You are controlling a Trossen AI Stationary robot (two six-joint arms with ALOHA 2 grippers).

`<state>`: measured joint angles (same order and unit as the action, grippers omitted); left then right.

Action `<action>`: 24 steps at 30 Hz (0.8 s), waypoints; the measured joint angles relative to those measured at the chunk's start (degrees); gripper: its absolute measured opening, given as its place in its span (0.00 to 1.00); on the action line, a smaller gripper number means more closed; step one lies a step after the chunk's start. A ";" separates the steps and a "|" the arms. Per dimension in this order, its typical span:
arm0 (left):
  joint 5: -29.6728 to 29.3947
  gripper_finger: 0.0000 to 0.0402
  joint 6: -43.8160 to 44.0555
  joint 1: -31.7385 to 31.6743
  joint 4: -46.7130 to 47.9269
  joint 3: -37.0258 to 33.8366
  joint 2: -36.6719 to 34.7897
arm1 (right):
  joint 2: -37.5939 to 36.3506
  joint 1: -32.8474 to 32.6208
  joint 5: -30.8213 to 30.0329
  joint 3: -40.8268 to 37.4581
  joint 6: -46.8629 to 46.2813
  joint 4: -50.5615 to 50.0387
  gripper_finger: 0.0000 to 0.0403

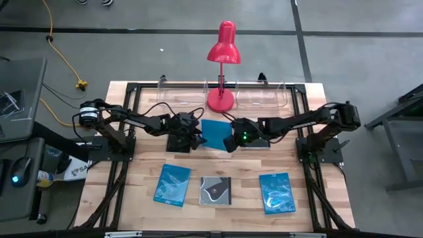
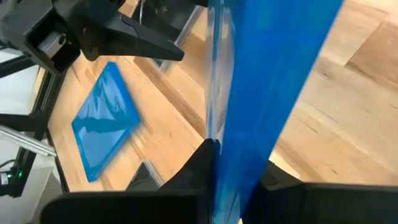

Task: Pick & place jewel cases by type
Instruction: Put the top blue cd case into the left transparent bin

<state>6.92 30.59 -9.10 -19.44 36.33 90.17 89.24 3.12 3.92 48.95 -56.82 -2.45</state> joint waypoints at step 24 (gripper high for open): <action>5.95 0.76 -6.02 -0.85 -0.48 0.40 -0.17 | -16.85 -0.24 -1.41 -0.02 2.98 -9.36 0.05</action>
<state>12.87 24.57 -9.95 -19.92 36.73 90.00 72.39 2.87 2.50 48.93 -53.84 -11.80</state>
